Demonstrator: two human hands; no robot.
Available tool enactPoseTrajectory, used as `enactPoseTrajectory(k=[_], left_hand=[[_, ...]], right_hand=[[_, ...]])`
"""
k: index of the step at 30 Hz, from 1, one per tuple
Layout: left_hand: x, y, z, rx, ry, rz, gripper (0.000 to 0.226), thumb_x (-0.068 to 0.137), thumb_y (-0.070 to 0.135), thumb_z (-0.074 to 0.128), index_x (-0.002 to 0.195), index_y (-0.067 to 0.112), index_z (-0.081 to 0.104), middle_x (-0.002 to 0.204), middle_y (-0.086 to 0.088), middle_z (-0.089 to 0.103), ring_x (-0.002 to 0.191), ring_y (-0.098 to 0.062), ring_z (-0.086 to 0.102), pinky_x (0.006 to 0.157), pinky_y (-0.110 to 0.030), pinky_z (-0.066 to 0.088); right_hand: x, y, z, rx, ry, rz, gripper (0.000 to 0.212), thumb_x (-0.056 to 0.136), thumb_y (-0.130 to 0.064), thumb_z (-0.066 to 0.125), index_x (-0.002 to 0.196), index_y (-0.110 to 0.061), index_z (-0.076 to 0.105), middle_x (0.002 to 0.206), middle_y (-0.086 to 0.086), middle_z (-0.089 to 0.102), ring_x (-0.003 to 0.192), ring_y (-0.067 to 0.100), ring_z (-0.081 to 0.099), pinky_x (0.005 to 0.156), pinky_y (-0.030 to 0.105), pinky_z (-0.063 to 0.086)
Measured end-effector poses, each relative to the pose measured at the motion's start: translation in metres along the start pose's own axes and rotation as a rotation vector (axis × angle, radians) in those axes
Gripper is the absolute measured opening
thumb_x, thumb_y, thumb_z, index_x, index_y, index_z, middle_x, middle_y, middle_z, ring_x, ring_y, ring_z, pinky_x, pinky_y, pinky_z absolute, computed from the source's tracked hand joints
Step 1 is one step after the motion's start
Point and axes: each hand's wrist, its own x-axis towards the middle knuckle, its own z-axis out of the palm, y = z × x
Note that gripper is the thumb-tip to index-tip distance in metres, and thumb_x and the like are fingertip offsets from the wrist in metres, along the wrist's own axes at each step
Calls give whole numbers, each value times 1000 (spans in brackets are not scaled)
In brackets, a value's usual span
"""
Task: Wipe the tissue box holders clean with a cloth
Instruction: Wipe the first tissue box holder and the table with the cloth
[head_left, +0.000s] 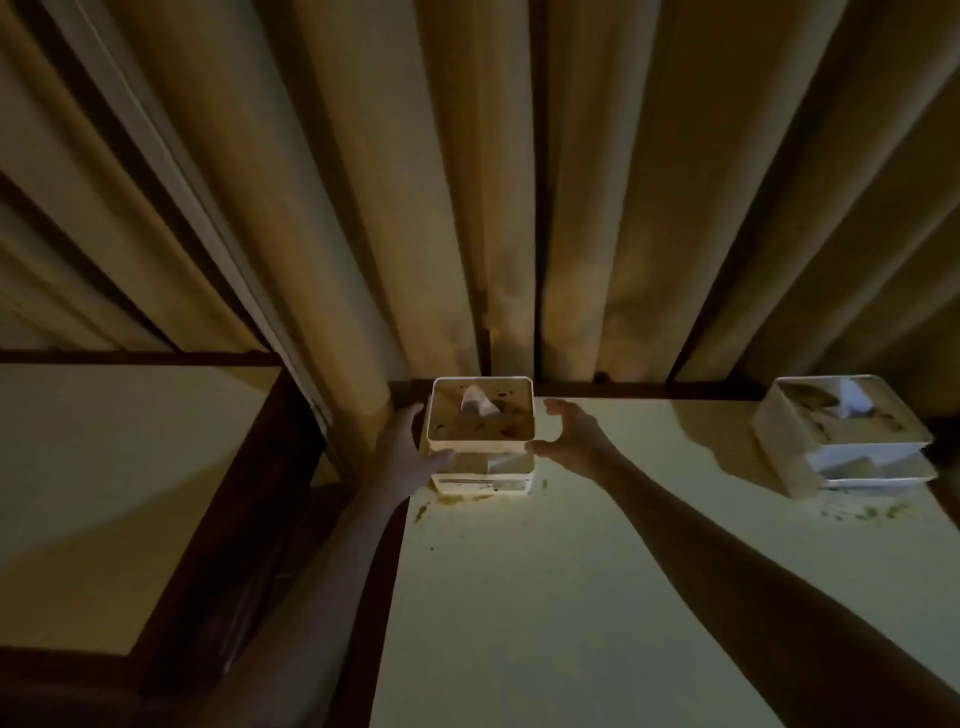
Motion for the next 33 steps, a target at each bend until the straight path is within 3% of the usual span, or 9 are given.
enactPoseTrajectory(k=[3, 6, 11, 14, 17, 20, 24, 29, 33], left_hand=[[34, -6, 7, -10, -38, 25, 86, 79, 27, 76, 148, 20, 25, 153, -4, 29, 139, -24, 29, 109, -40, 29], [57, -17, 16, -70, -100, 7, 89, 75, 29, 79, 147, 24, 28, 146, -1, 41, 134, -22, 38, 103, -35, 33], [73, -33, 20, -193, -117, -29, 96, 66, 33, 85, 145, 33, 31, 135, 3, 55, 126, -17, 48, 106, -46, 40], [61, -28, 25, -240, -91, 10, 89, 72, 22, 81, 145, 29, 32, 132, 3, 57, 124, -14, 51, 103, -36, 41], [36, -23, 31, -293, -61, 62, 87, 72, 16, 80, 144, 33, 34, 127, 10, 60, 117, -4, 54, 97, -27, 45], [3, -8, 40, -318, -51, 91, 90, 70, 17, 82, 143, 37, 33, 120, 15, 63, 114, -4, 58, 101, -35, 47], [-56, 24, 64, -292, -46, 120, 93, 69, 19, 83, 144, 36, 29, 113, 24, 58, 107, 2, 57, 91, -17, 46], [-143, 40, 117, -258, -69, 152, 96, 68, 25, 85, 147, 29, 31, 123, 16, 61, 110, -2, 60, 97, -31, 50], [-204, 48, 153, -241, -76, 143, 96, 68, 23, 85, 147, 26, 30, 120, 19, 57, 107, -2, 60, 96, -29, 50]], right_hand=[[25, 3, 9, -89, -57, 13, 71, 85, -31, 69, 144, -13, 34, 148, 6, 37, 137, 28, 31, 110, 42, 28], [43, 12, 23, -32, -41, 41, 74, 79, -39, 74, 141, -19, 38, 144, 1, 44, 133, 26, 40, 105, 39, 39], [51, 23, 30, 75, 25, 30, 73, 80, -36, 74, 142, -21, 40, 140, 1, 48, 121, 18, 49, 88, 26, 41], [42, 27, 31, 127, 46, 12, 75, 79, -32, 75, 143, -21, 38, 137, 3, 50, 119, 17, 49, 92, 30, 42], [21, 29, 21, 163, 67, 7, 78, 79, -28, 76, 145, -21, 35, 137, 4, 49, 121, 17, 47, 93, 31, 42], [-13, 42, 0, 162, 87, -36, 81, 79, -28, 75, 147, -24, 31, 137, 3, 48, 119, 16, 47, 93, 30, 43], [-76, 73, -29, 145, 96, -48, 81, 78, -29, 77, 146, -23, 34, 133, 3, 51, 114, 16, 47, 94, 33, 45], [-165, 127, -48, 107, 68, -39, 77, 76, -31, 77, 143, -21, 40, 130, 4, 55, 109, 16, 50, 89, 31, 45], [-221, 169, -50, 119, 41, -22, 78, 75, -33, 79, 142, -20, 42, 131, 5, 56, 110, 18, 52, 86, 28, 44]])
